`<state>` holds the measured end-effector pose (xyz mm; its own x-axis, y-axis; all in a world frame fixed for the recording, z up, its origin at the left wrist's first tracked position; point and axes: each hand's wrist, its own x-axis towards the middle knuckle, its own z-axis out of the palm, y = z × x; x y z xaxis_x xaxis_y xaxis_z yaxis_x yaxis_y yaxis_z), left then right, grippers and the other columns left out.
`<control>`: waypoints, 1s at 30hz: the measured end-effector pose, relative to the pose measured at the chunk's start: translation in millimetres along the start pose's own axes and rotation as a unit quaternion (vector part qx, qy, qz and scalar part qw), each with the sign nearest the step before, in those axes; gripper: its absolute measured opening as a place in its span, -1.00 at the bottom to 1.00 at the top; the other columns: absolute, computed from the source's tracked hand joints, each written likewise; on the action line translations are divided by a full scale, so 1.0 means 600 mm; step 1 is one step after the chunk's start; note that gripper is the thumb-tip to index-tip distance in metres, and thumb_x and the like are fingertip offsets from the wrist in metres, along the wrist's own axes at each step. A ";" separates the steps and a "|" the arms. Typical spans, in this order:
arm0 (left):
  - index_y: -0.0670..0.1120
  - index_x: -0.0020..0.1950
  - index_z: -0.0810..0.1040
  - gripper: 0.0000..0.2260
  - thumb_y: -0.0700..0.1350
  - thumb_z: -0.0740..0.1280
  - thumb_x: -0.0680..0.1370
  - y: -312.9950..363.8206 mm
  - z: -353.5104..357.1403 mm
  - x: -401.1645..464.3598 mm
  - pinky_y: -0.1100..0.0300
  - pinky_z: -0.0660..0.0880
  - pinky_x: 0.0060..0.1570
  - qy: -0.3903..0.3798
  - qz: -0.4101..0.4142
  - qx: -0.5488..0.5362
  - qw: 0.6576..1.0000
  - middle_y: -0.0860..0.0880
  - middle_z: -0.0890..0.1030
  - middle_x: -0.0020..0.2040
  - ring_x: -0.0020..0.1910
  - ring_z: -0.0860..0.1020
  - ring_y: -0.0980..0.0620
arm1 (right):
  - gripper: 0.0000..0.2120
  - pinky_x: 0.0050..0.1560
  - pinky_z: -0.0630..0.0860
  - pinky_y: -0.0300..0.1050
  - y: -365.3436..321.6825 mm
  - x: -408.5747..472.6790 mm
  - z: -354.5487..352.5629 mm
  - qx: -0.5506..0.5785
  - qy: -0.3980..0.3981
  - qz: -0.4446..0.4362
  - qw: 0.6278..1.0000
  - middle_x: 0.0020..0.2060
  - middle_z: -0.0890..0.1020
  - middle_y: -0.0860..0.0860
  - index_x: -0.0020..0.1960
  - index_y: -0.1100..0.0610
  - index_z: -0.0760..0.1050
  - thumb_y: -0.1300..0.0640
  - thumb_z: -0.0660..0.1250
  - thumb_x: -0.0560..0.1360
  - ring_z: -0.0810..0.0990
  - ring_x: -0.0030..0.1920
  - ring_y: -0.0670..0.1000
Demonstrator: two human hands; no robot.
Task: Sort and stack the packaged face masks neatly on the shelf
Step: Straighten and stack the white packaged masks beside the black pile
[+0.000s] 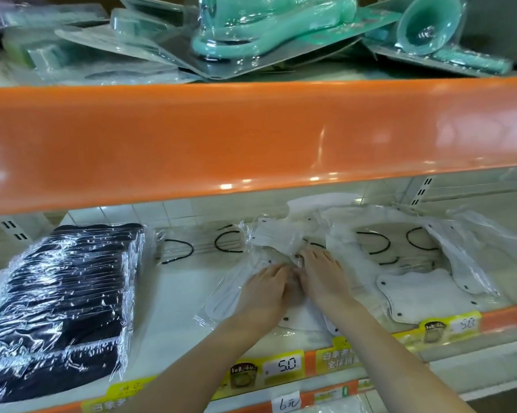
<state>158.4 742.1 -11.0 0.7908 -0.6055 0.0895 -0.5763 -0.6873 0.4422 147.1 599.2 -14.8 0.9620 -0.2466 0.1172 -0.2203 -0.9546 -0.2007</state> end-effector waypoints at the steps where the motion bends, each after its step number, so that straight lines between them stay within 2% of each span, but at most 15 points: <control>1: 0.02 0.44 0.31 -0.54 -0.19 0.23 0.55 0.002 0.001 0.001 0.22 0.23 0.29 -0.001 0.001 -0.001 1.000 0.08 0.32 0.45 0.38 0.32 0.03 | -0.77 0.06 0.31 -0.12 0.002 0.000 -0.007 0.008 0.009 0.004 1.000 0.17 0.52 0.00 0.14 0.12 0.45 0.02 0.16 0.59 0.40 0.25 0.05; 3: 0.02 0.44 0.32 -0.56 -0.19 0.21 0.57 0.006 0.002 0.000 0.23 0.23 0.27 -0.001 0.000 -0.011 1.000 0.07 0.34 0.44 0.37 0.32 0.03 | -0.78 -0.11 0.27 -0.15 0.005 -0.003 -0.022 0.033 0.028 0.014 0.999 -0.02 0.56 0.01 -0.08 0.13 0.48 0.03 0.15 0.60 0.46 0.11 0.05; 5: 0.00 0.40 0.35 -0.62 -0.18 0.17 0.58 0.009 -0.002 0.000 0.23 0.26 0.21 0.011 0.001 -0.027 1.000 0.04 0.40 0.38 0.33 0.35 0.03 | -0.75 -0.16 0.24 -0.17 0.008 -0.004 -0.032 0.077 0.057 0.027 0.995 -0.15 0.53 0.00 -0.20 0.12 0.46 0.02 0.21 0.58 0.47 0.02 0.05; 7: -0.01 0.39 0.37 -0.64 -0.17 0.14 0.59 0.014 -0.008 0.003 0.22 0.27 0.18 0.028 0.000 -0.036 0.999 0.02 0.45 0.33 0.29 0.37 0.02 | -0.77 -0.16 0.24 -0.17 0.011 -0.004 -0.038 0.150 0.109 0.061 0.981 -0.17 0.53 0.06 -0.23 0.18 0.52 0.08 0.29 0.55 0.48 -0.01 0.10; 10: -0.03 0.46 0.29 -0.59 -0.14 0.16 0.60 0.023 -0.022 0.008 0.20 0.23 0.24 0.038 0.022 -0.033 0.998 0.02 0.41 0.38 0.35 0.33 0.03 | -0.85 -0.19 0.29 -0.18 0.008 -0.001 -0.059 0.235 0.181 0.069 0.952 -0.22 0.55 0.08 -0.22 0.26 0.55 0.22 0.34 0.49 0.53 -0.14 0.15; 13: -0.01 0.54 0.10 -0.44 -0.05 0.25 0.59 0.035 -0.038 0.011 0.21 0.15 0.35 0.022 0.046 -0.081 0.995 0.06 0.24 0.49 0.46 0.19 0.07 | -0.84 -0.27 0.34 -0.14 -0.014 -0.003 -0.096 0.290 0.209 0.050 0.932 -0.23 0.57 0.02 -0.20 0.21 0.55 0.17 0.32 0.53 0.53 -0.23 0.04; 15: 0.03 0.56 0.00 -0.28 0.01 0.35 0.53 0.047 -0.050 0.010 0.21 0.14 0.42 0.014 0.041 -0.172 0.984 0.12 0.17 0.52 0.48 0.15 0.14 | -0.83 -0.27 0.42 -0.12 -0.037 -0.008 -0.121 0.327 0.216 0.028 0.920 -0.28 0.60 0.01 -0.22 0.16 0.52 0.16 0.31 0.53 0.55 -0.26 -0.01; 17: 0.14 0.51 0.05 -0.24 -0.04 0.45 0.46 0.058 -0.060 0.008 0.29 0.24 0.37 0.036 0.044 -0.290 0.955 0.24 0.28 0.43 0.41 0.25 0.27 | -0.85 -0.24 0.43 -0.19 -0.065 -0.016 -0.142 0.353 0.216 0.009 0.910 -0.30 0.61 0.00 -0.22 0.13 0.52 0.17 0.32 0.52 0.57 -0.25 -0.03; 19: 0.21 0.35 0.16 -0.34 -0.17 0.47 0.44 0.065 -0.070 0.005 0.39 0.37 0.20 0.080 0.022 -0.372 0.925 0.36 0.40 0.22 0.21 0.40 0.41 | -0.87 -0.24 0.42 -0.27 -0.090 -0.025 -0.154 0.375 0.189 -0.008 0.908 -0.28 0.62 -0.01 -0.20 0.15 0.54 0.17 0.33 0.52 0.57 -0.22 -0.05; 22: 0.10 0.03 0.37 -0.67 -0.35 0.29 0.53 0.067 -0.087 -0.005 0.45 0.39 -0.17 0.178 -0.042 -0.382 0.906 0.20 0.52 -0.08 -0.13 0.50 0.46 | -0.90 -0.13 0.46 -0.25 -0.120 -0.038 -0.152 0.403 0.143 -0.080 0.900 -0.22 0.56 -0.08 -0.19 0.10 0.57 0.11 0.35 0.49 0.54 -0.12 -0.07; 23: 0.04 -0.05 0.42 -0.72 -0.37 0.23 0.55 0.063 -0.092 -0.010 0.46 0.39 -0.24 0.198 -0.066 -0.393 0.896 0.14 0.54 -0.16 -0.19 0.52 0.43 | -0.84 -0.07 0.43 -0.30 -0.126 -0.042 -0.148 0.397 0.135 -0.115 0.901 -0.19 0.54 -0.09 -0.17 0.11 0.60 0.04 0.33 0.46 0.53 -0.08 -0.05; 24: -0.02 -0.09 0.48 -0.75 -0.37 0.20 0.57 0.059 -0.099 -0.017 0.45 0.42 -0.26 0.204 -0.093 -0.441 0.869 0.08 0.58 -0.21 -0.21 0.55 0.37 | -0.74 -0.02 0.38 -0.37 -0.130 -0.045 -0.142 0.383 0.127 -0.148 0.903 -0.16 0.53 -0.09 -0.14 0.13 0.63 -0.03 0.27 0.44 0.52 -0.03 -0.03; 25: -0.08 -0.07 0.53 -0.78 -0.36 0.18 0.58 0.053 -0.105 -0.024 0.41 0.47 -0.25 0.201 -0.113 -0.511 0.828 0.01 0.63 -0.22 -0.20 0.60 0.27 | -0.66 0.02 0.35 -0.41 -0.130 -0.046 -0.137 0.371 0.119 -0.167 0.906 -0.11 0.53 -0.09 -0.11 0.13 0.64 -0.07 0.21 0.43 0.51 0.01 -0.02; 27: -0.16 -0.04 0.57 -0.81 -0.35 0.19 0.57 0.037 -0.114 -0.037 0.19 0.55 -0.23 0.180 -0.137 -0.620 0.751 -0.09 0.67 -0.19 -0.19 0.64 0.03 | -0.64 0.06 0.38 -0.31 -0.122 -0.040 -0.130 0.352 0.119 -0.156 0.915 -0.03 0.53 -0.06 0.00 0.10 0.63 -0.09 0.18 0.45 0.49 0.06 0.00; 30: -0.20 -0.13 0.58 -0.82 -0.37 0.21 0.56 0.007 -0.125 -0.057 0.13 0.57 -0.26 0.199 -0.175 -0.649 0.713 -0.11 0.65 -0.29 -0.30 0.60 -0.05 | -0.68 0.11 0.34 -0.19 -0.103 -0.024 -0.122 0.316 0.093 -0.091 0.940 0.15 0.52 0.00 0.24 0.09 0.50 0.05 0.32 0.51 0.45 0.20 0.04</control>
<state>144.6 790.0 54.6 0.9840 -0.1489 -0.0973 0.1432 0.3382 0.9301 135.1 649.4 67.3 0.9166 -0.1694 0.3622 0.1422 -0.7085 -0.6912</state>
